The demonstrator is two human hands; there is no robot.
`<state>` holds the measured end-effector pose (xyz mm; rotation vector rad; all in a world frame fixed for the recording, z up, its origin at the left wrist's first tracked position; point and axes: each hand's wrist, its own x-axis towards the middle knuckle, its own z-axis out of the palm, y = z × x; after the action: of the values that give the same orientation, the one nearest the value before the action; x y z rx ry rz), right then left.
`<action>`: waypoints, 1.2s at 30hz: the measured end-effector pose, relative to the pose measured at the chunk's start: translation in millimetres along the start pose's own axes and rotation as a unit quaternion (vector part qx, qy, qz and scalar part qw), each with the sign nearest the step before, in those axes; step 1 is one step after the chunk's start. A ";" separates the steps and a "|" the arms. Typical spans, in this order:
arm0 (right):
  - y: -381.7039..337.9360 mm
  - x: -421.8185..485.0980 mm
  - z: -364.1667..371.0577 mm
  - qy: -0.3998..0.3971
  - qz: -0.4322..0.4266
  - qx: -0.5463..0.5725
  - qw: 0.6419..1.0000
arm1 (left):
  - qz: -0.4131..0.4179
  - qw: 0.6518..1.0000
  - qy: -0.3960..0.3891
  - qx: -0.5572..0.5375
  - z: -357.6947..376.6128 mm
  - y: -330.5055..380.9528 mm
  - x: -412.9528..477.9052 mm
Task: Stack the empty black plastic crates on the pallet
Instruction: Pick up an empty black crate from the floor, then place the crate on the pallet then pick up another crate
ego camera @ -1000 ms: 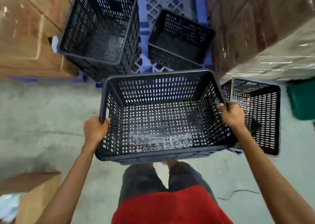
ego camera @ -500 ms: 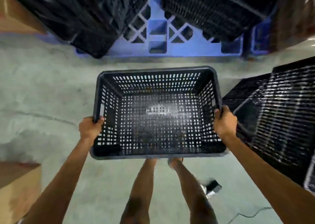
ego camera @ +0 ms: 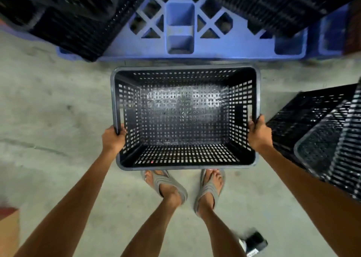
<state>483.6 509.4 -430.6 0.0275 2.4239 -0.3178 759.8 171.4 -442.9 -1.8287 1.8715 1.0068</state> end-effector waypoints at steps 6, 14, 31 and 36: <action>-39.9 -46.0 -80.0 -0.117 0.015 -0.034 0.992 | -0.030 0.993 -0.063 0.092 -55.0 57.7 -65.6; -122.1 -107.2 -269.7 -0.058 -0.096 0.037 0.993 | 0.191 0.970 -0.115 0.099 -129.5 258.5 -193.6; -171.1 224.2 -329.2 0.210 0.110 0.206 0.949 | 0.327 0.925 0.143 0.134 -88.8 618.2 99.0; -157.3 251.4 -300.8 0.303 0.142 0.209 0.919 | 0.362 0.925 0.073 0.086 -64.0 618.4 140.4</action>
<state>84.0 411.5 -334.8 0.7626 2.8466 -0.7785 161.5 -22.3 -339.3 -1.1325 2.7184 0.8747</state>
